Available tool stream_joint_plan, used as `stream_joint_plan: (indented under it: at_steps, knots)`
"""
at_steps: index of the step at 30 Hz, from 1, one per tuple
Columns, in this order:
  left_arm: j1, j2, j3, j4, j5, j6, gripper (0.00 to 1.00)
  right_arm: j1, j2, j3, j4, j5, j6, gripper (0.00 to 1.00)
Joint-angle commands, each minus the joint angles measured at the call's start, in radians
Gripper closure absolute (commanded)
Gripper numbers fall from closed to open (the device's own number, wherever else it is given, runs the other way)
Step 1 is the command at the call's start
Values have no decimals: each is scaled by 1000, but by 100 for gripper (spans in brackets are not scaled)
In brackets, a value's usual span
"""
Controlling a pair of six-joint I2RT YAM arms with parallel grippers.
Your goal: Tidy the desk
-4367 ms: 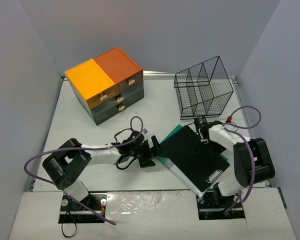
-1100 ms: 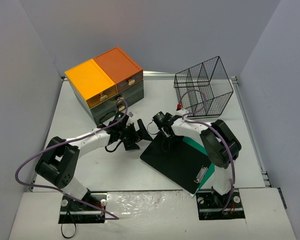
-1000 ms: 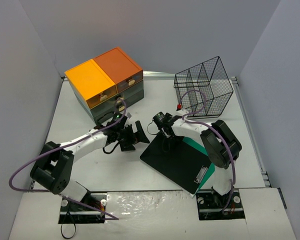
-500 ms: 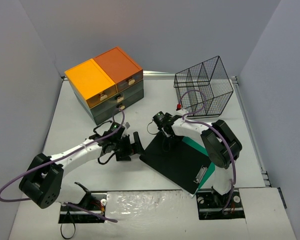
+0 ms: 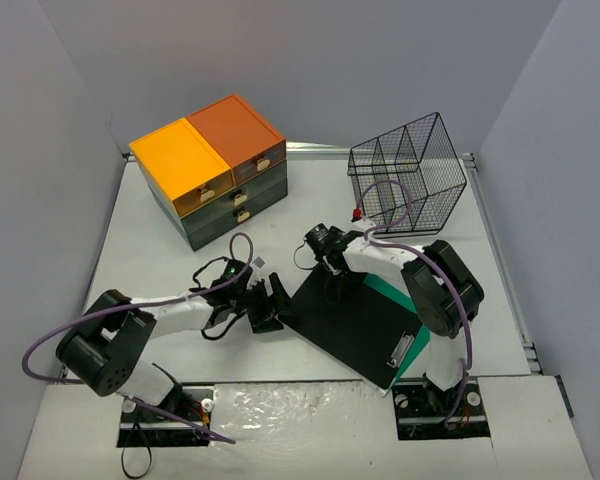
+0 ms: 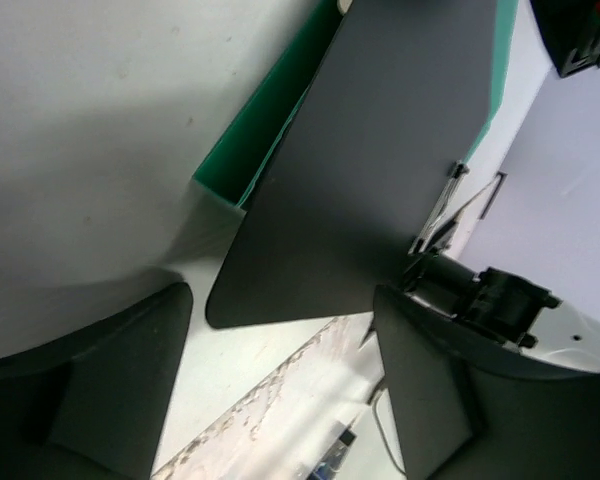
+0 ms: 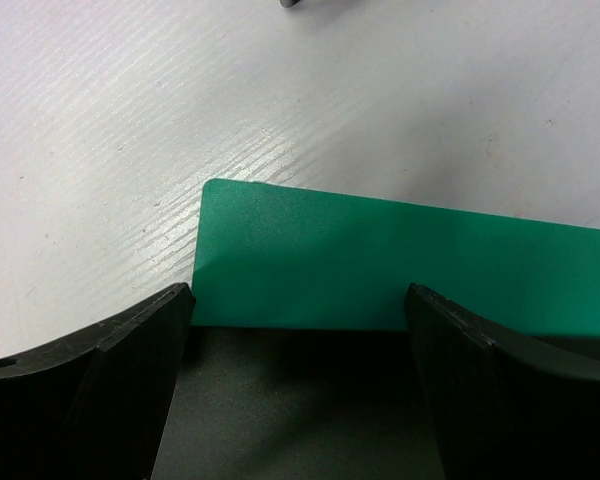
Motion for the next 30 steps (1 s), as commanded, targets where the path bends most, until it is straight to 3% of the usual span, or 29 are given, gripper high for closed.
stream_joint_plan:
  at_steps: [1,12,16,22,24,30]
  knots:
    - [-11,49,-15,271,53,-111,39,17,27,-26,-90,-119,17,16]
    - [-27,-12,-2,227,52,-115,87,18,37,-31,-88,-122,16,16]
    - [-27,-56,8,166,50,-95,100,16,40,-30,-88,-122,14,16]
    - [-25,-123,58,36,15,-18,100,17,30,-21,-90,-112,-9,16]
    - [-23,-135,99,-43,-3,17,100,16,-15,-22,-90,-90,-28,16]
    - [-1,-108,150,-79,-6,56,100,13,-208,-29,-98,0,-92,14]
